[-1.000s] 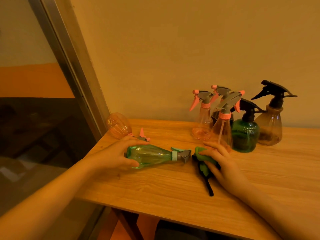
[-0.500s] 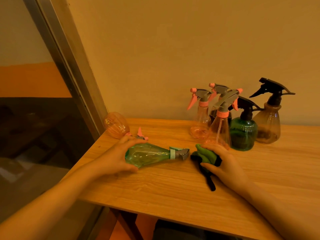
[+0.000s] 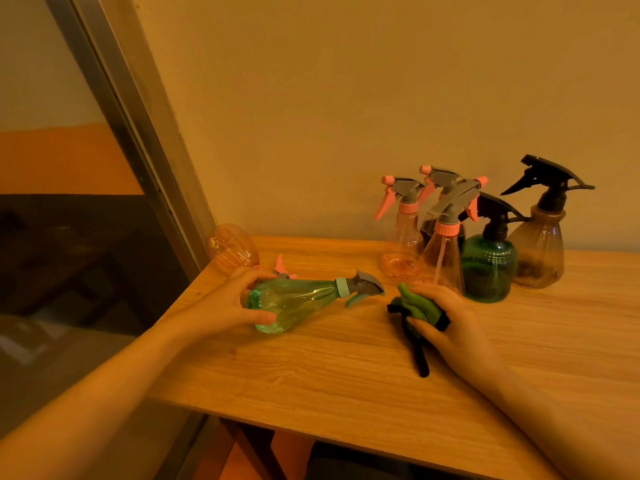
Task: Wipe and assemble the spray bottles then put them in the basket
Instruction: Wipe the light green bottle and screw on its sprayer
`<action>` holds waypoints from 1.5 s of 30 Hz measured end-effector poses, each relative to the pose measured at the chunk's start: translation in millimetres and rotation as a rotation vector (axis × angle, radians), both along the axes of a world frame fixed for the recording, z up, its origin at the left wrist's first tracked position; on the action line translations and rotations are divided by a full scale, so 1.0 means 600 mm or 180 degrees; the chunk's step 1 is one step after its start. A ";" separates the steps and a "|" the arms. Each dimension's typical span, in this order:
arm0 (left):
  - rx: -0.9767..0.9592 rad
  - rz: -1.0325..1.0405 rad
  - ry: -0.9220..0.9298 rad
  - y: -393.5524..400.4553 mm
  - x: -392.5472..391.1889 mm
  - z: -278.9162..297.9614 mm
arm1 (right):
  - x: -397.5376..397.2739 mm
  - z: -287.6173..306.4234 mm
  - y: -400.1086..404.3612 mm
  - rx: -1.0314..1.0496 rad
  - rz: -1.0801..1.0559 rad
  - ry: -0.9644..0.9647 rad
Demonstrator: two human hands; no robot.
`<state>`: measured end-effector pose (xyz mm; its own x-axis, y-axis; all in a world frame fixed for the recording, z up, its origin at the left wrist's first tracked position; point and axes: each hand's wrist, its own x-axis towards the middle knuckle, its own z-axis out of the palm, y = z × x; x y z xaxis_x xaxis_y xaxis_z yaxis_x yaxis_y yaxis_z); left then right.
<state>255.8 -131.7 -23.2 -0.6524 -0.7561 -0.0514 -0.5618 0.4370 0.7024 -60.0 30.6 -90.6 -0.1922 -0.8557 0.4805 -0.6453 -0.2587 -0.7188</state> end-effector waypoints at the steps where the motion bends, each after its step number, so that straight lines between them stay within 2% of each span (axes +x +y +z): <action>1: -0.0032 -0.0003 -0.0006 -0.001 -0.003 0.001 | -0.001 -0.001 0.000 -0.0001 -0.0003 0.0004; 7: 0.0143 -0.0067 0.0209 -0.010 -0.003 -0.005 | -0.003 -0.003 -0.002 0.0056 -0.0028 0.0079; 16: -0.0482 0.0279 0.0221 -0.004 -0.018 -0.039 | -0.002 -0.002 -0.002 0.0140 0.0002 0.0331; 20: -0.0097 0.0297 0.0488 -0.006 -0.019 -0.032 | 0.004 -0.009 0.001 0.0109 0.0034 0.0595; 24: 0.0400 -0.0040 0.0493 0.001 -0.011 -0.012 | 0.015 -0.008 0.006 -0.0207 0.0133 0.0830; 29: 0.0837 -0.0328 0.0476 0.005 -0.006 0.000 | 0.009 -0.009 0.003 -0.0291 0.0044 0.0721; 34: 0.0942 -0.0339 0.0515 0.008 -0.009 -0.002 | 0.011 -0.003 -0.003 -0.0111 -0.0017 0.0616; 39: 0.0774 -0.0230 0.0632 0.010 -0.013 -0.009 | 0.045 0.018 -0.024 0.0196 0.0316 0.0409; 41: 0.0719 -0.0123 0.0660 0.008 -0.014 -0.011 | 0.060 0.027 -0.037 0.0259 0.0467 0.0578; 45: 0.0706 -0.0051 0.0676 0.005 -0.015 -0.014 | 0.075 0.025 -0.063 0.0462 0.0839 0.1341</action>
